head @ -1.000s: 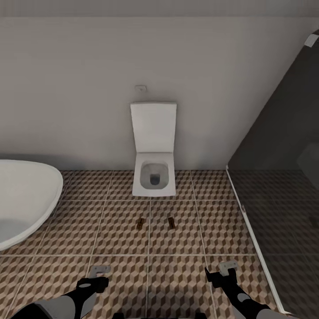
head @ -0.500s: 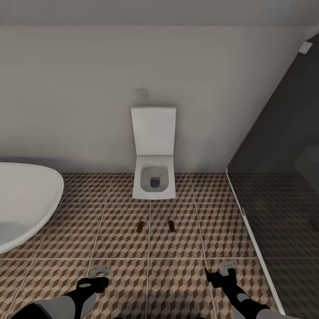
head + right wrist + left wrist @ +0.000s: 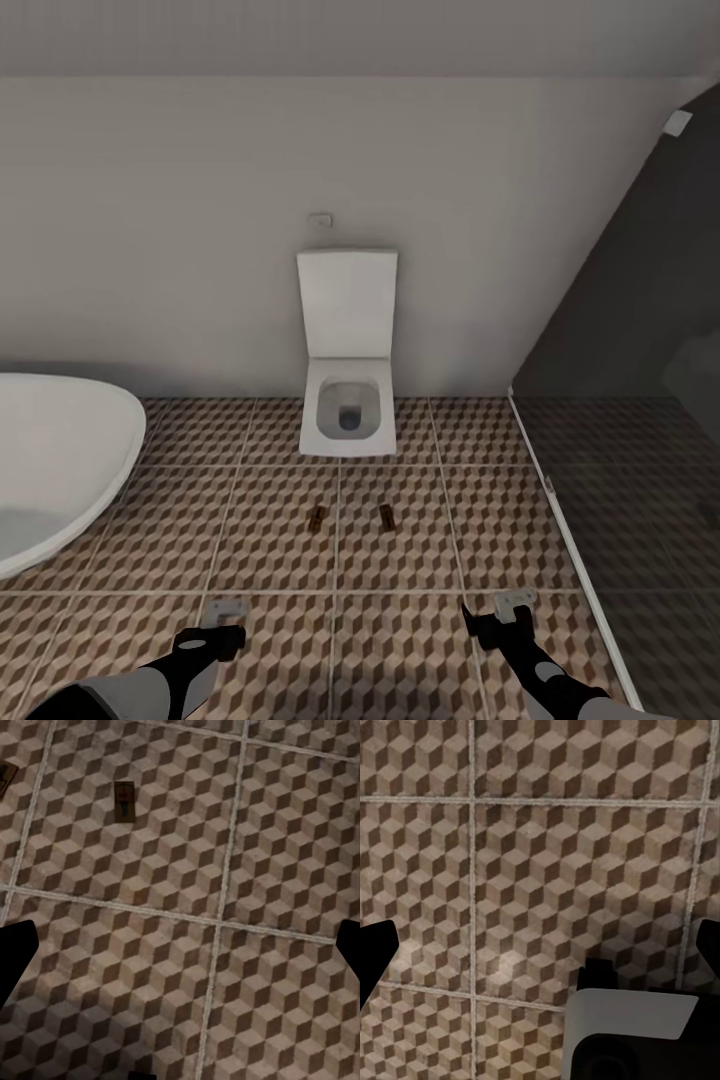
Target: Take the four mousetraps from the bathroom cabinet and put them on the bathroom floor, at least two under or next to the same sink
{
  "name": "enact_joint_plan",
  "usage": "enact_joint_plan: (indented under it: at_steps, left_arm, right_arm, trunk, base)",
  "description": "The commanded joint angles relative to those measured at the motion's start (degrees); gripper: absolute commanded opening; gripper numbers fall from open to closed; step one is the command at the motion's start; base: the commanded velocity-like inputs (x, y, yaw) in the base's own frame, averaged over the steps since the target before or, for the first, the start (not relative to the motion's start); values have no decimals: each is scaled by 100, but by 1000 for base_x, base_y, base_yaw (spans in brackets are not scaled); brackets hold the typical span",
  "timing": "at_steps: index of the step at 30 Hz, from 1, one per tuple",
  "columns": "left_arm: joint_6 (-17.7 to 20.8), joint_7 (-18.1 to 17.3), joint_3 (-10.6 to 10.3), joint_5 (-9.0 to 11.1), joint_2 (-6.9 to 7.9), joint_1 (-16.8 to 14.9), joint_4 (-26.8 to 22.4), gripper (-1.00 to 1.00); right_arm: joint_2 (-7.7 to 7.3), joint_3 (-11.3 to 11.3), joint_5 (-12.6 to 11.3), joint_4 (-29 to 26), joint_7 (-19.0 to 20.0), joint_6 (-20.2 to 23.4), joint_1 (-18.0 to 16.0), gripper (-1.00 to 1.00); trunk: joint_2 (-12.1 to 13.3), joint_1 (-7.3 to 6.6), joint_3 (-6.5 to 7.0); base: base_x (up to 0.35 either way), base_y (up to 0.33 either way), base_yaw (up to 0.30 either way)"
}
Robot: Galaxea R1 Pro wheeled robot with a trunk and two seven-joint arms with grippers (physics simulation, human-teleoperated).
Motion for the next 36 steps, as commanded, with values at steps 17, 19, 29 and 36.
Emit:
enact_joint_plan:
  at_steps: [17,19,29,36]
  left_arm:
    - [-22,1,-32,22,-5,-8,17,100]
    - [-22,1,-32,22,-5,-7,17,100]
    - [-9,1,-32,22,-5,-6,17,100]
    - [-7,1,-32,22,-9,-6,17,100]
  right_arm:
    - [-1,42,-60,5,18,1,-3,100]
    - [-1,42,-60,5,15,3,-3,100]
    - [-4,42,-60,5,10,7,-3,100]
    - [-1,42,-60,5,10,7,-3,100]
  trunk:
    - [-9,3,149]
    - [-9,3,166]
    - [-9,3,252]
    - [-9,3,311]
  base:
    - [0,0,0]
    - [0,0,0]
    - [0,0,0]
    - [0,0,0]
